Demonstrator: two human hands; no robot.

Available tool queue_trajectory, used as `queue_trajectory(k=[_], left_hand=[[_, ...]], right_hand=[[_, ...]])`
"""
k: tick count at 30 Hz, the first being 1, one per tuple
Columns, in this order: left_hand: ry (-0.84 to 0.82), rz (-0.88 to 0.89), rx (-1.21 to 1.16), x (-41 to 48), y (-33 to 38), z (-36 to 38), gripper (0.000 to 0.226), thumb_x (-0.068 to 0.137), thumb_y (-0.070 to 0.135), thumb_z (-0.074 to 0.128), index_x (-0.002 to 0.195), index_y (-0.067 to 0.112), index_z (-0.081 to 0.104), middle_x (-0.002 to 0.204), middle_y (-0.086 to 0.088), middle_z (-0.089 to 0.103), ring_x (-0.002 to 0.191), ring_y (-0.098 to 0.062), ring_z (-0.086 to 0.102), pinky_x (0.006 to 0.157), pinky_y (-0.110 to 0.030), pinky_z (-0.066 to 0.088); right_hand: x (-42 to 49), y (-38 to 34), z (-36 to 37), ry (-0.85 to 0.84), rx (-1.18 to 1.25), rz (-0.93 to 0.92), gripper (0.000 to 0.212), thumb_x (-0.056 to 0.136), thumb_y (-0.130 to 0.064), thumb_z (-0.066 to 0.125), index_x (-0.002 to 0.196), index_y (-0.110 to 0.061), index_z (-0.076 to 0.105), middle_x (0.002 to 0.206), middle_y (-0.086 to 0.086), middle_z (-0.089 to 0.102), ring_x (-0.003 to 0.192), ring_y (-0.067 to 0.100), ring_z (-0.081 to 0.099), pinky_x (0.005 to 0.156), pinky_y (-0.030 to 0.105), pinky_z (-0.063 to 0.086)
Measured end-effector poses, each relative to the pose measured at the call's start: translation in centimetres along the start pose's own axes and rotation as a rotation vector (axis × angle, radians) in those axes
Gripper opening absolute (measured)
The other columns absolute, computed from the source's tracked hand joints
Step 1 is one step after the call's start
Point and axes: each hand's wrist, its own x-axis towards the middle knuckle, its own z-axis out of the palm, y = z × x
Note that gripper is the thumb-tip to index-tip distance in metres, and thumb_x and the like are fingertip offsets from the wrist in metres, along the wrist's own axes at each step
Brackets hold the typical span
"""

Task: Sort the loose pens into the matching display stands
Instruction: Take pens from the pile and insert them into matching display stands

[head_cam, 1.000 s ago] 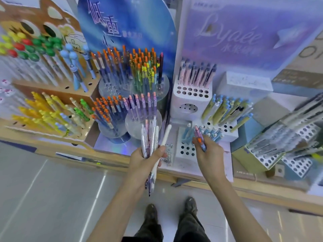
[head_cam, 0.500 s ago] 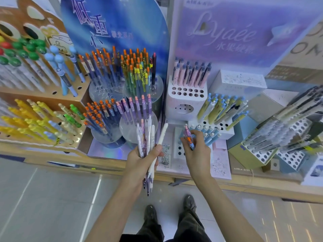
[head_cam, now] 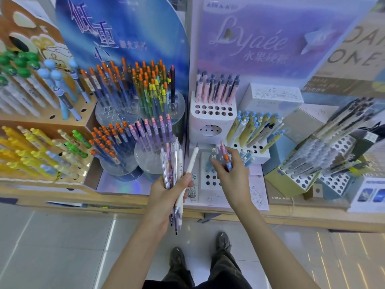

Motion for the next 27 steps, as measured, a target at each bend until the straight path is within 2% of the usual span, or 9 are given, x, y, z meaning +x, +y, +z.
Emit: queue_trajectory(k=[2,6,10,12,17,19,23,27], left_hand=[[-0.015,0.002,-0.004,0.0,0.1,0.1,0.022,0.078,0.024,0.069,0.085,0.003,0.065,0.058,0.005,0.065,0.049,-0.005,0.052,0.049,-0.016,0.044],[-0.073,0.011,-0.001,-0.2,0.2,0.9,0.022,0.075,0.025,0.068,0.084,0.006,0.066,0.066,0.002,0.068,0.054,-0.007,0.054,0.054,-0.018,0.048],[-0.101,0.031,-0.003,-0.5,0.2,1.7,0.032,0.068,0.029,0.069,0.089,0.005,0.065,0.066,0.001,0.068,0.053,-0.008,0.053,0.053,-0.019,0.047],[-0.125,0.031,0.011,-0.5,0.2,2.0,0.029,0.069,0.028,0.069,0.089,0.007,0.064,0.066,0.001,0.068,0.054,-0.009,0.053,0.054,-0.019,0.047],[-0.172,0.035,0.04,-0.5,0.2,3.1,0.028,0.067,0.029,0.07,0.088,0.011,0.064,0.067,0.001,0.069,0.059,-0.011,0.054,0.058,-0.021,0.049],[-0.171,0.038,0.042,-0.6,0.2,3.4,0.029,0.068,0.029,0.07,0.088,0.01,0.064,0.068,0.0,0.068,0.057,-0.01,0.054,0.057,-0.021,0.049],[-0.17,0.055,0.044,-0.8,0.3,3.4,0.029,0.067,0.03,0.07,0.087,0.009,0.065,0.07,0.0,0.069,0.058,-0.011,0.055,0.06,-0.023,0.049],[-0.17,0.087,0.12,-0.7,0.5,3.7,0.031,0.067,0.028,0.074,0.089,0.009,0.064,0.071,-0.001,0.071,0.061,-0.01,0.06,0.061,-0.022,0.052]], right_hand=[[-0.6,-1.3,-0.6,-0.043,0.142,0.029,0.017,0.09,-0.021,0.064,0.103,-0.013,0.059,0.062,0.001,0.047,0.05,0.009,0.043,0.047,0.021,0.04],[-1.1,-3.5,-1.3,-0.246,0.468,0.205,0.006,0.09,-0.015,0.062,0.093,-0.01,0.064,0.055,0.001,0.04,0.04,0.008,0.027,0.038,0.019,0.024],[-1.0,-4.1,-1.6,-0.264,0.471,0.226,0.005,0.088,-0.009,0.065,0.091,-0.01,0.061,0.047,-0.007,0.036,0.038,0.008,0.025,0.037,0.019,0.023],[-1.0,-4.0,-2.0,-0.239,0.483,0.225,0.008,0.087,-0.007,0.065,0.091,-0.011,0.06,0.046,-0.01,0.04,0.038,0.008,0.025,0.037,0.02,0.023],[-0.6,-4.3,-3.5,-0.235,0.487,0.149,0.034,0.086,0.001,0.065,0.114,-0.018,0.06,0.067,-0.001,0.054,0.04,0.01,0.028,0.038,0.022,0.026],[-0.5,-4.4,-4.0,-0.252,0.49,0.127,0.031,0.086,0.001,0.064,0.11,-0.018,0.061,0.069,0.003,0.053,0.04,0.01,0.028,0.038,0.021,0.025],[-0.3,-4.7,-4.5,-0.245,0.535,0.112,0.02,0.089,-0.001,0.061,0.105,-0.012,0.059,0.05,-0.009,0.043,0.038,0.01,0.024,0.039,0.021,0.022],[-0.9,-4.7,-5.0,-0.182,0.538,0.145,0.02,0.088,0.0,0.061,0.105,-0.012,0.06,0.056,-0.006,0.049,0.039,0.011,0.024,0.04,0.023,0.02]])
